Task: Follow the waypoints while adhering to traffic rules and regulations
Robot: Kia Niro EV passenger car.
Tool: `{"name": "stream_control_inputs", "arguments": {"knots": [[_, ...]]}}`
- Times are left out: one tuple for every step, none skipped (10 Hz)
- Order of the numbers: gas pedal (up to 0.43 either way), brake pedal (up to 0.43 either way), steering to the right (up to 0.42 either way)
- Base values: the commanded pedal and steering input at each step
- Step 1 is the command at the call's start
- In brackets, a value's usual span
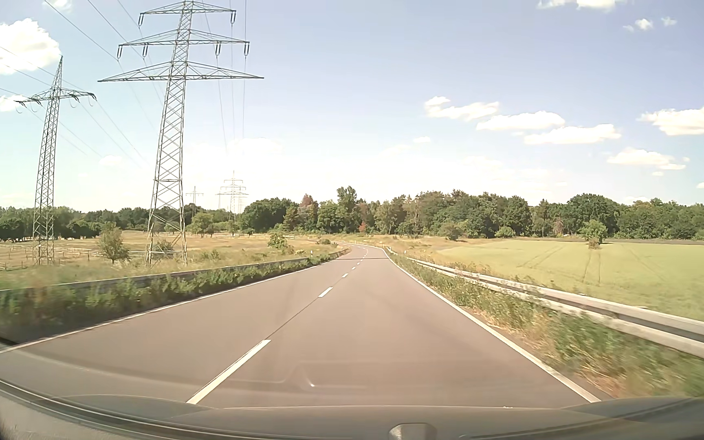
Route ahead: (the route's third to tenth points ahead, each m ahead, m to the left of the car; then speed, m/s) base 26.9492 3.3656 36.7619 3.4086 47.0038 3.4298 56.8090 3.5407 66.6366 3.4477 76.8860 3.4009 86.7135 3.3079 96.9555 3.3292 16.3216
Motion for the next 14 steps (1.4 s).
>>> {"name": "stream_control_inputs", "arguments": {"knots": [[0.0,0.03,0.002],[0.0,0.03,0.002],[0.0,0.03,0.002],[0.0,0.03,0.002],[0.0,0.03,0.002],[0.0,0.03,0.002],[0.008,0.03,0.001],[0.028,0.03,0.001],[0.039,0.03,0.001],[0.039,0.03,0.001],[0.039,0.03,0.001],[0.039,0.03,0.001],[0.039,0.03,0.001],[0.039,0.03,0.001]]}}
